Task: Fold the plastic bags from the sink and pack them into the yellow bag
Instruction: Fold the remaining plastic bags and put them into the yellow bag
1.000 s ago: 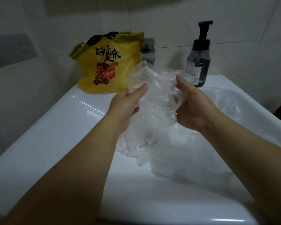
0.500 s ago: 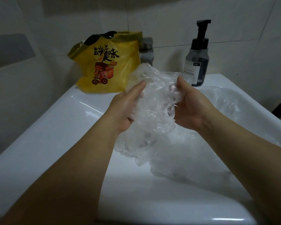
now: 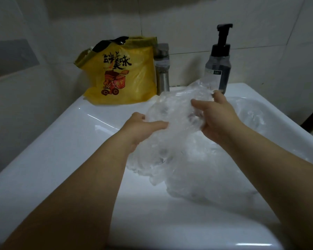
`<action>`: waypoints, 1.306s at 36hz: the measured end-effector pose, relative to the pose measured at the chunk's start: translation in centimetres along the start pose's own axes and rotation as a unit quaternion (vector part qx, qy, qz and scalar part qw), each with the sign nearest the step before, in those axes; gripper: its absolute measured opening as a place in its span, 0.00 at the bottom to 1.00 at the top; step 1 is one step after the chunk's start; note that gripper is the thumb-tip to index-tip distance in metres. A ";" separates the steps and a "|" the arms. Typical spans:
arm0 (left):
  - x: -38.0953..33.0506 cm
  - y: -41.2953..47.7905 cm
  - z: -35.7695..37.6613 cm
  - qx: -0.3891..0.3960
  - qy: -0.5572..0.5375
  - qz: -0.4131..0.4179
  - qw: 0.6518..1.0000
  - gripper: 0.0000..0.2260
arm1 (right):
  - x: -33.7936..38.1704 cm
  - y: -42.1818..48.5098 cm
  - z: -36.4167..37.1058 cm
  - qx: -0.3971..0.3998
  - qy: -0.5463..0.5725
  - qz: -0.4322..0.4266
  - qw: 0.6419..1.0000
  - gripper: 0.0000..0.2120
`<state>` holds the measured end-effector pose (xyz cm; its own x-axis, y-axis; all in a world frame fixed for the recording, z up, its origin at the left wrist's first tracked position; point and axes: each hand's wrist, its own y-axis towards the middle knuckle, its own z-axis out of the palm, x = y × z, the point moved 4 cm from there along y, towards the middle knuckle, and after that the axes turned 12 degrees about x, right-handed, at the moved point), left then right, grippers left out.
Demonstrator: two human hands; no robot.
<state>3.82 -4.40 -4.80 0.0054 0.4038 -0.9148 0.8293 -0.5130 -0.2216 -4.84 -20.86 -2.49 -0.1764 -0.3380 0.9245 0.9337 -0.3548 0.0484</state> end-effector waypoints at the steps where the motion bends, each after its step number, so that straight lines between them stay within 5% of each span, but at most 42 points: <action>1: -0.4 -0.1 0.0 -0.009 -0.001 0.021 1.000 0.38 | 0.0 -0.2 0.3 0.016 -0.048 0.005 0.999 0.26; 3: -1.7 -0.7 0.4 -0.010 -0.036 0.091 0.995 0.39 | -0.2 -0.6 1.2 0.074 -0.136 0.018 0.988 0.20; 6: -2.7 -1.5 1.5 0.072 -0.087 0.127 0.985 0.25 | -0.7 -1.0 2.1 0.133 -0.173 0.039 0.975 0.14; 9: -2.3 -1.4 1.5 0.047 -0.039 0.103 0.993 0.10 | -0.6 -0.9 1.9 0.121 -0.193 0.034 0.973 0.14; 12: -2.6 -1.3 0.2 -0.012 -0.111 0.122 0.986 0.02 | -0.4 -0.4 1.0 0.062 -0.162 0.038 0.984 0.21; 16: -2.6 -1.3 -1.2 0.008 -0.211 0.123 0.970 0.09 | 0.0 -0.3 0.4 0.039 -0.078 0.034 0.996 0.24; 19: -1.8 -1.2 -1.6 0.005 -0.074 0.072 0.995 0.16 | 0.4 -0.8 0.9 0.078 -0.073 0.029 0.994 0.27; 21: -1.1 -1.3 -1.5 -0.006 0.064 0.022 0.998 0.33 | 0.4 -1.1 1.3 0.112 -0.163 0.037 0.980 0.31; 24: -2.5 -2.1 -0.4 0.015 0.047 0.126 0.991 0.42 | -0.5 -1.5 2.0 0.181 -0.351 0.059 0.917 0.35; 27: -3.8 -2.7 0.6 0.047 -0.007 0.200 0.979 0.37 | -1.2 -1.7 2.5 0.218 -0.397 0.070 0.889 0.33; 33: -3.1 -2.3 1.1 0.048 0.098 0.182 0.977 0.04 | -0.9 -1.6 2.6 0.239 -0.390 0.079 0.886 0.30; 37: -3.1 -1.9 -0.4 -0.034 0.038 0.167 0.985 0.08 | -1.0 -1.5 2.3 0.255 -0.384 0.116 0.880 0.25; 41: -2.6 -1.4 -1.6 -0.086 -0.057 0.146 0.984 0.08 | -1.1 -1.1 1.8 0.207 -0.393 0.103 0.890 0.10; 44: -2.4 -1.1 -2.5 -0.100 -0.101 0.130 0.981 0.02 | -0.8 -0.8 1.1 0.142 -0.339 0.081 0.926 0.04; 47: -2.3 -1.3 -3.2 -0.086 -0.157 0.130 0.975 0.09 | 0.1 -0.7 0.8 0.090 -0.214 0.048 0.972 0.04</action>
<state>4.57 -2.24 -1.35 0.0789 0.0112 -0.9968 0.9040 -0.4222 0.0668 -5.30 -19.98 -2.13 0.0238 0.0442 0.9987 0.9857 -0.1679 -0.0161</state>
